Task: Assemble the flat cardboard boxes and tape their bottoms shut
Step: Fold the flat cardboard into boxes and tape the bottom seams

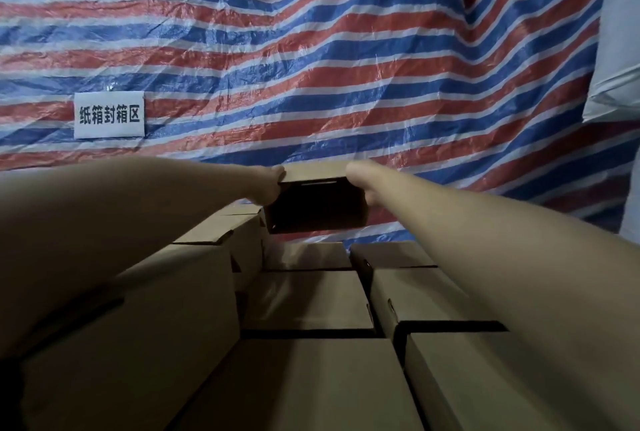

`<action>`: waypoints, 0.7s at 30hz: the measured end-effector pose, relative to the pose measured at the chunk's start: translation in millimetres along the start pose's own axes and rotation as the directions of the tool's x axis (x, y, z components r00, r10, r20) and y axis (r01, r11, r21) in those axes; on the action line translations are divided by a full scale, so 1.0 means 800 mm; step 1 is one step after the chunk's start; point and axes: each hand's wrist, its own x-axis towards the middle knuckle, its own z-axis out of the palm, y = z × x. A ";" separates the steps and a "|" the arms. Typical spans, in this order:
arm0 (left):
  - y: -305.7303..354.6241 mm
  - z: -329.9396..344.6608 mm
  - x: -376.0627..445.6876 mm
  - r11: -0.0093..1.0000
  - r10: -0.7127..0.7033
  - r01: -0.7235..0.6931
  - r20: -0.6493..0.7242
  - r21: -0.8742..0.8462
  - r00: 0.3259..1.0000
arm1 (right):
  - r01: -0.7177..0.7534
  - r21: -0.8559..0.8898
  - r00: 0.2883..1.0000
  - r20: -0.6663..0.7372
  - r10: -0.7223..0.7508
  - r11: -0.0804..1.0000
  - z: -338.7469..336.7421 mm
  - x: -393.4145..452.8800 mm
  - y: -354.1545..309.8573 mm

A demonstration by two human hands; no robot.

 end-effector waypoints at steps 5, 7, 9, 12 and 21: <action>-0.011 0.047 -0.003 0.991 -0.136 0.127 0.303 0.051 0.943 | -0.004 -0.364 0.990 0.128 0.054 0.932 0.020 0.003 0.042; -0.010 0.045 -0.010 0.992 -0.113 0.086 0.309 0.097 0.944 | 0.031 -0.509 0.992 0.120 0.035 0.860 0.019 -0.003 0.047; -0.005 0.030 -0.016 0.996 -0.085 0.077 0.297 0.038 0.951 | 0.040 -0.541 0.993 0.112 0.025 0.840 0.014 -0.008 0.047; 0.005 0.000 -0.030 0.998 -0.044 0.031 0.271 0.052 0.962 | 0.024 -0.588 0.998 0.063 0.016 0.809 0.007 -0.023 0.041; -0.004 -0.119 -0.154 0.996 0.087 -0.085 0.049 -0.037 0.995 | 0.172 -0.600 0.980 0.022 -0.199 0.781 -0.021 -0.130 -0.029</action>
